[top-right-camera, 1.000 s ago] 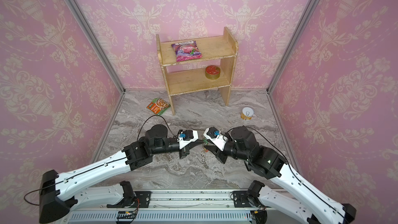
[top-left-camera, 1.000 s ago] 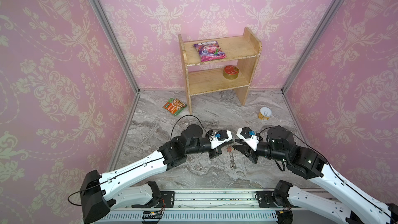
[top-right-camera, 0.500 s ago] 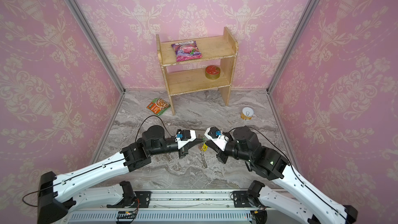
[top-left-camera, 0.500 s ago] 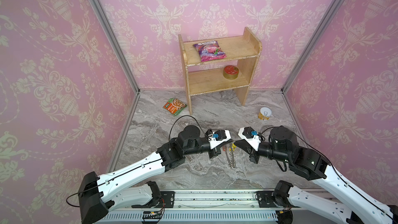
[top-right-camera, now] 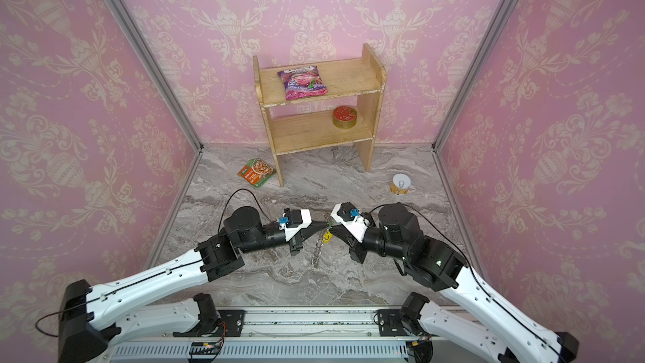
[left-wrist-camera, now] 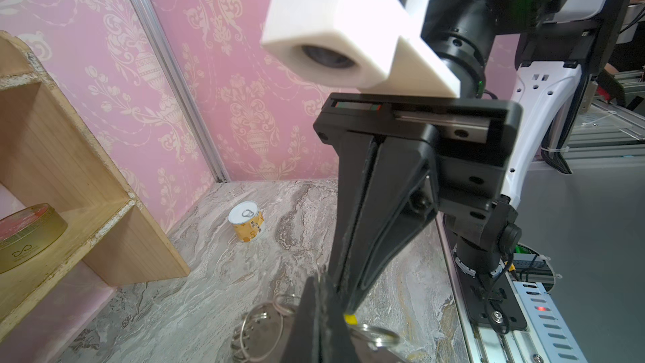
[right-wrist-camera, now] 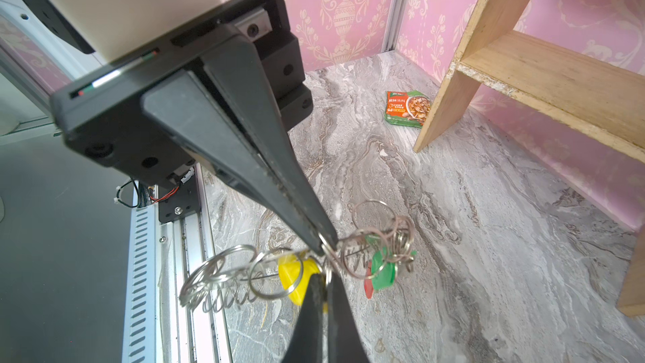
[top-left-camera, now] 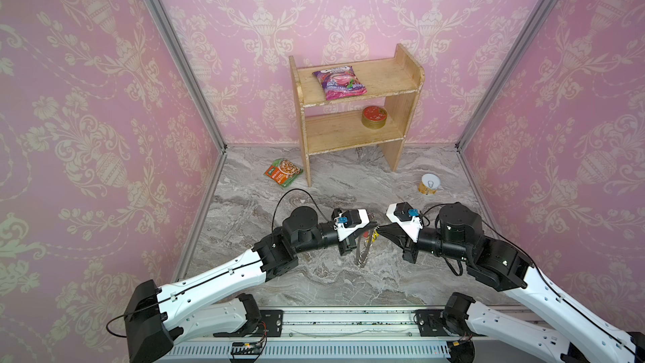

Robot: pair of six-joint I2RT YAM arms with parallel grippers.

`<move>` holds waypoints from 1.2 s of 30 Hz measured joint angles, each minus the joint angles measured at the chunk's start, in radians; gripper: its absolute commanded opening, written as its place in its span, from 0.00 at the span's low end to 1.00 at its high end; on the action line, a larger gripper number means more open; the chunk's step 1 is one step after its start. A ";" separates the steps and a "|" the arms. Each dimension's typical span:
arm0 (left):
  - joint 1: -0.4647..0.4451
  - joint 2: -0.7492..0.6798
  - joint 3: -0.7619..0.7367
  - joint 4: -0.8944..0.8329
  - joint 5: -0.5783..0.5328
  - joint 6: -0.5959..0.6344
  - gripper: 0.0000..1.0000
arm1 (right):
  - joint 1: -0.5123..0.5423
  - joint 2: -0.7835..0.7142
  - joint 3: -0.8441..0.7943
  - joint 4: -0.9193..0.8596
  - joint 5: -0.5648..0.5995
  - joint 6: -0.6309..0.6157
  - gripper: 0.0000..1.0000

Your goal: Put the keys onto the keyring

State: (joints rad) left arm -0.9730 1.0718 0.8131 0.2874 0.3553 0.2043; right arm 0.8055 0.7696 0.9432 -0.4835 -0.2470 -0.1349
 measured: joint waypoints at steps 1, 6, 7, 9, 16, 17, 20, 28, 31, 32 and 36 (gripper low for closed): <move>0.002 0.000 -0.002 0.004 0.000 -0.004 0.00 | 0.000 0.002 -0.004 0.006 -0.001 0.005 0.00; 0.005 0.000 -0.008 0.012 0.001 -0.015 0.00 | -0.001 0.013 -0.013 0.028 -0.010 0.016 0.06; 0.007 0.000 -0.009 0.012 0.001 -0.016 0.00 | -0.001 0.013 -0.013 0.029 -0.010 0.019 0.09; 0.008 0.001 -0.010 0.013 0.000 -0.016 0.00 | 0.000 0.011 -0.013 0.030 -0.017 0.024 0.21; 0.010 0.001 -0.013 0.040 0.008 -0.012 0.00 | 0.008 -0.047 -0.012 -0.030 -0.013 0.003 0.38; 0.010 0.001 -0.015 0.043 0.013 -0.011 0.00 | 0.007 -0.056 -0.009 -0.042 -0.009 0.002 0.38; 0.010 0.001 -0.026 0.050 0.029 -0.011 0.00 | -0.007 -0.066 0.015 -0.074 -0.007 -0.005 0.38; 0.016 -0.003 -0.037 0.056 0.079 -0.008 0.00 | -0.070 -0.065 0.057 -0.079 -0.019 -0.027 0.32; 0.016 -0.011 -0.037 0.056 0.095 -0.008 0.00 | -0.077 -0.053 0.057 -0.077 -0.026 -0.027 0.32; 0.016 -0.013 -0.037 0.056 0.101 -0.008 0.00 | -0.077 -0.045 0.057 -0.075 -0.031 -0.027 0.31; 0.016 -0.016 -0.037 0.056 0.114 -0.008 0.00 | -0.077 -0.018 0.057 -0.070 -0.053 -0.027 0.30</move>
State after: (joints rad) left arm -0.9573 1.0554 0.7765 0.3439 0.4694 0.1959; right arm 0.7284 0.7517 1.0004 -0.5533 -0.2996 -0.1623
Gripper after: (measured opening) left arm 0.043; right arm 0.306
